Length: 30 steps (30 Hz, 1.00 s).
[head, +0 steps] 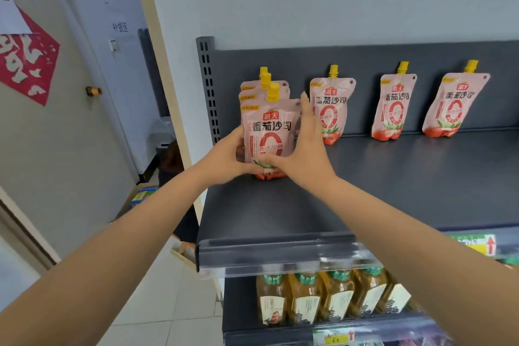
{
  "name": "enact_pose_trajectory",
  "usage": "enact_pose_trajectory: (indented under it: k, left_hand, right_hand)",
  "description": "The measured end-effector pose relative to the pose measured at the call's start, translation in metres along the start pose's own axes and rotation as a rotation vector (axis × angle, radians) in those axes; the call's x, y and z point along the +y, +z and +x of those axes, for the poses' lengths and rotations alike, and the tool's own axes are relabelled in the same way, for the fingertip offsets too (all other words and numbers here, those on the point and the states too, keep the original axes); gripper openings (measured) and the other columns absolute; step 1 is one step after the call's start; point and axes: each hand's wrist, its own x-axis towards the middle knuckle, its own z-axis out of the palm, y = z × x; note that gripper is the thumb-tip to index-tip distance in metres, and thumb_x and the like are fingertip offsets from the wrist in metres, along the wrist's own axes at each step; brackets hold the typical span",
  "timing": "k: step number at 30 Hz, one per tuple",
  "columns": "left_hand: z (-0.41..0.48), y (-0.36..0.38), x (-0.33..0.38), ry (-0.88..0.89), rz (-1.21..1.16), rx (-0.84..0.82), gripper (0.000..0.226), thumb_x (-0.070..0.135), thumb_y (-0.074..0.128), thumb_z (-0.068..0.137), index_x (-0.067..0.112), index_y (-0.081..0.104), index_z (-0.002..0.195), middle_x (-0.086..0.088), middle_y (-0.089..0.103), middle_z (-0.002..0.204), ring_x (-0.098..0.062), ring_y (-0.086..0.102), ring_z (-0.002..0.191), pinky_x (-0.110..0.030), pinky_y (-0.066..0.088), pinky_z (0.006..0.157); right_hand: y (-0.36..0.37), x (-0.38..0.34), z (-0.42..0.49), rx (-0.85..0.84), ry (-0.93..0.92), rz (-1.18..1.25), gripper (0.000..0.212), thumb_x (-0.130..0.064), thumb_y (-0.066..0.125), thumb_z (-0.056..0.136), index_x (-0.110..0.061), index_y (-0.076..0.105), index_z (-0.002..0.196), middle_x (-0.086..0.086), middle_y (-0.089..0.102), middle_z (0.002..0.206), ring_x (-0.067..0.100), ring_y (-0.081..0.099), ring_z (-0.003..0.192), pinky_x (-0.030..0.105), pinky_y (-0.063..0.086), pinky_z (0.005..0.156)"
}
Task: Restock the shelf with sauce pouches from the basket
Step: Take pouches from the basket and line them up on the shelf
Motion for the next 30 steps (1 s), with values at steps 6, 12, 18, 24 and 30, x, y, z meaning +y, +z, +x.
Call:
enact_pose_trajectory:
  k: [6,12,18,24,30]
  left_hand:
    - [-0.009,0.003,0.014,-0.147,0.135,0.05,0.079,0.029,0.081,0.074,0.018,0.036,0.137,0.007,0.054,0.126,-0.009,0.057,0.101,-0.018,0.048,0.075]
    - [-0.044,0.0,0.07,-0.262,0.34,0.301,0.094,0.052,0.079,0.068,0.009,0.037,0.139,-0.006,0.047,0.141,-0.025,0.048,0.124,-0.037,0.041,0.093]
    - [-0.082,0.076,0.165,-0.06,0.71,0.488,0.103,0.086,0.055,0.06,0.015,0.046,0.133,-0.009,0.054,0.131,-0.032,0.052,0.119,-0.046,0.046,0.092]
    - [-0.104,0.241,0.232,0.223,0.841,0.319,0.104,0.087,0.037,0.067,0.01,0.044,0.136,-0.01,0.052,0.131,-0.031,0.049,0.119,-0.045,0.041,0.094]
    - [-0.108,0.409,0.279,0.406,0.827,0.002,0.097,0.084,0.04,0.071,0.013,0.043,0.136,-0.007,0.049,0.135,-0.028,0.045,0.123,-0.042,0.037,0.098]
  right_hand:
    - [-0.034,0.008,-0.021,-0.018,0.054,-0.387,0.091,-0.053,0.068,0.078,-0.021,0.022,0.15,0.007,0.028,0.15,0.028,0.031,0.136,0.045,0.037,0.105]
    - [-0.115,0.015,-0.055,0.044,0.084,-0.718,0.068,-0.052,0.055,0.086,-0.017,0.037,0.141,0.01,0.036,0.145,0.034,0.038,0.129,0.048,0.039,0.096]
    - [-0.225,0.035,-0.124,0.051,0.12,-0.778,0.072,-0.057,0.05,0.086,-0.018,0.033,0.144,0.009,0.036,0.145,0.034,0.037,0.129,0.051,0.039,0.098]
    - [-0.346,0.074,-0.22,-0.003,0.153,-0.972,0.07,-0.057,0.044,0.091,-0.016,0.03,0.146,0.012,0.044,0.139,0.035,0.043,0.125,0.05,0.039,0.095]
    - [-0.443,0.131,-0.301,-0.09,0.459,-1.022,0.068,-0.057,0.045,0.091,-0.013,0.032,0.142,0.015,0.042,0.138,0.037,0.04,0.127,0.05,0.042,0.096]
